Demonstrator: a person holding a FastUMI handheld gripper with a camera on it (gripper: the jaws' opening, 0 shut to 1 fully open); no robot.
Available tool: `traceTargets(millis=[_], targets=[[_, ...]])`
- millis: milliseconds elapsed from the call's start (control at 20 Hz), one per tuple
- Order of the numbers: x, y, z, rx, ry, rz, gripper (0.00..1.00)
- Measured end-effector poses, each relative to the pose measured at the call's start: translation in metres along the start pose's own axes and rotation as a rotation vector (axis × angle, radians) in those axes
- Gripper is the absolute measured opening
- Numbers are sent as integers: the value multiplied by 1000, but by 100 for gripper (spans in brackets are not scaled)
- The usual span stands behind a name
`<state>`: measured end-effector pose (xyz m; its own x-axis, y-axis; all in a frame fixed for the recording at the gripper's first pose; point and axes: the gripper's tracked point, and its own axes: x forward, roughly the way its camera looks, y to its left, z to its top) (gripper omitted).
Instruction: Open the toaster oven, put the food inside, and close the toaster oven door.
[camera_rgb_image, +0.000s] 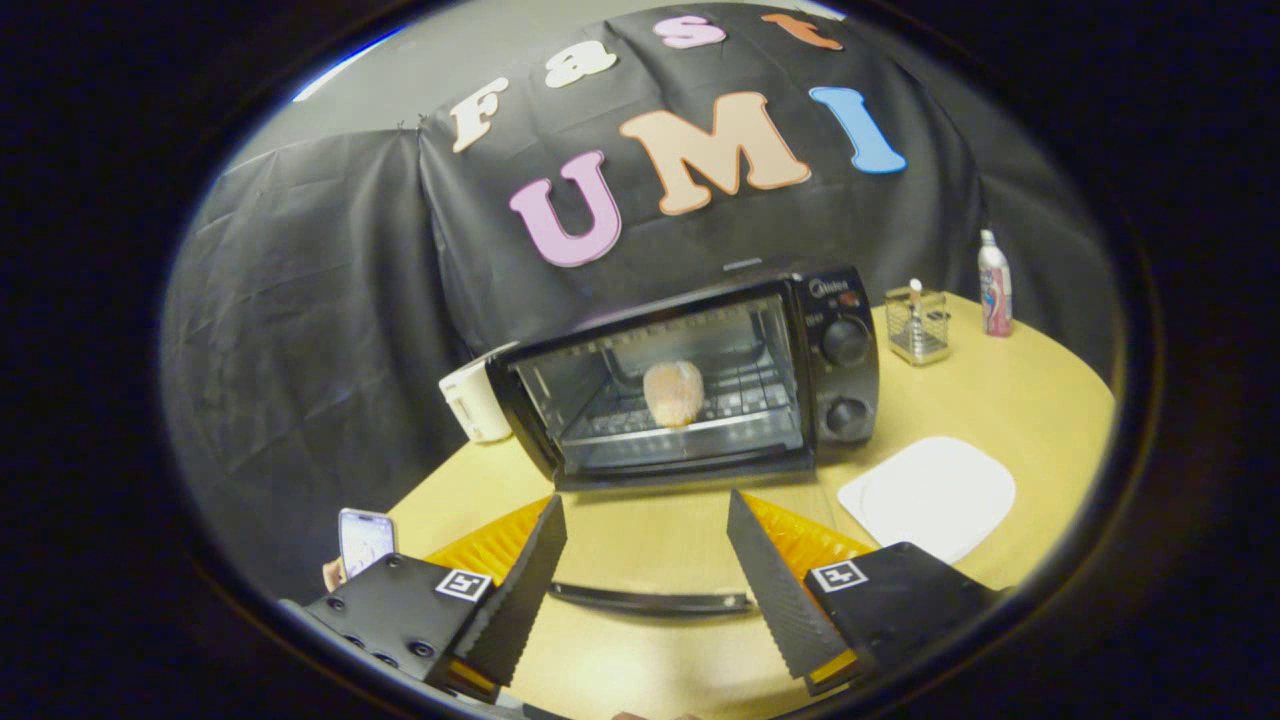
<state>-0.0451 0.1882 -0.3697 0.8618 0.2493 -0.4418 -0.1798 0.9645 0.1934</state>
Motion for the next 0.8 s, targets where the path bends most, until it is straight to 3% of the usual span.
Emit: traceTargets(millis=[350,800], targets=[[-25,2,-56,8,121,31,99],[-6,2,-96,-84,211,-57,99]])
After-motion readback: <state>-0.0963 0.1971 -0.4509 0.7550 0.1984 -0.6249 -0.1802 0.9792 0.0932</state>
